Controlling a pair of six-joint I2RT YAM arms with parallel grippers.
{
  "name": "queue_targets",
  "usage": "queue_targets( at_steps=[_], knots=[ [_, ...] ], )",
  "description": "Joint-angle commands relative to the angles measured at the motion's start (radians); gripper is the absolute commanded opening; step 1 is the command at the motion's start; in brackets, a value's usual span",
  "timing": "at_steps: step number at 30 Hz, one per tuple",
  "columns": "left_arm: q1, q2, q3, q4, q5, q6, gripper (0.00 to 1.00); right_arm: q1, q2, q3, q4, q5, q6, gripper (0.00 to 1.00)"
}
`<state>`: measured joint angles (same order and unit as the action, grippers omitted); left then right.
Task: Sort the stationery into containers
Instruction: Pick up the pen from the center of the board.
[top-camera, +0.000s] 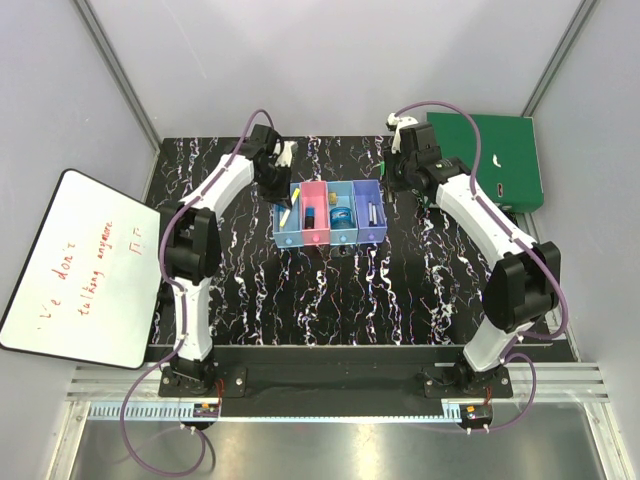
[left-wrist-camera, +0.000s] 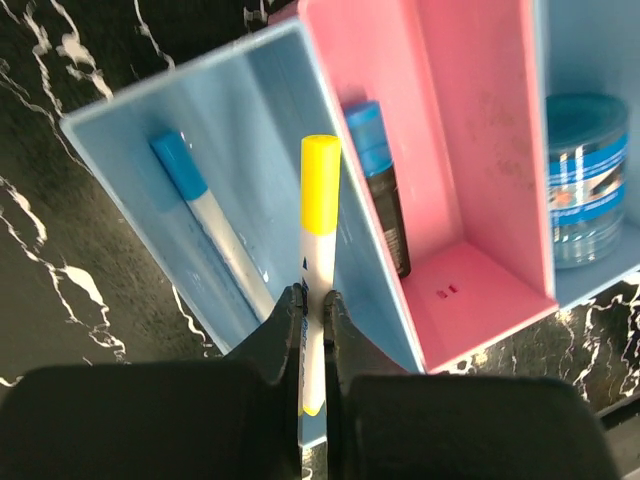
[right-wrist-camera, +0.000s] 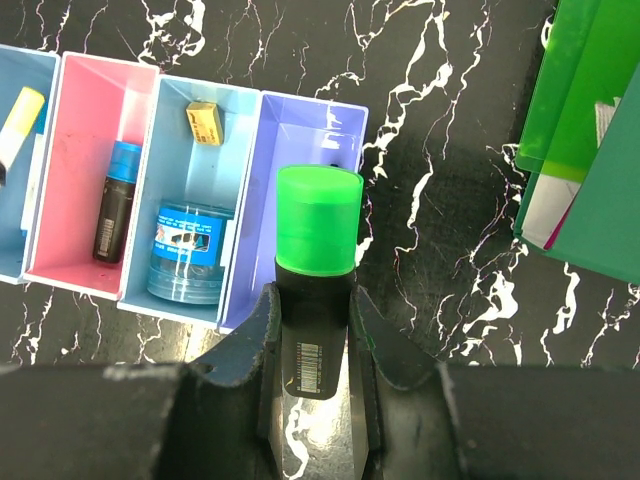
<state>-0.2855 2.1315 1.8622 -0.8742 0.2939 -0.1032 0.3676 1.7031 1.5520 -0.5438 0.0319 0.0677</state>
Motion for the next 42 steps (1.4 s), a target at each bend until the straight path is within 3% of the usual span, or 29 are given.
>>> queue_targets(
  at_steps=[1,25,26,30,33,42],
  knots=[
    [0.005,-0.031,0.065,0.029,0.007,-0.01,0.0,0.007,-0.01,0.036,0.034,-0.023,-0.017,0.0],
    [0.009,0.01,0.009,0.052,-0.056,0.039,0.01,0.125,0.122,0.236,0.059,-0.078,-0.005,0.0],
    [0.009,0.011,0.008,0.053,-0.056,0.039,0.03,0.128,0.128,0.241,0.062,-0.079,-0.003,0.0],
    [0.009,0.021,0.005,0.055,-0.049,0.04,0.27,0.154,0.174,0.279,0.067,-0.087,-0.003,0.0],
    [0.011,0.028,0.005,0.058,-0.042,0.043,0.34,0.171,0.216,0.319,0.071,-0.089,-0.006,0.0],
    [0.029,-0.016,0.005,0.061,0.002,0.05,0.34,0.191,0.342,0.428,0.087,-0.082,-0.011,0.0]
  ],
)
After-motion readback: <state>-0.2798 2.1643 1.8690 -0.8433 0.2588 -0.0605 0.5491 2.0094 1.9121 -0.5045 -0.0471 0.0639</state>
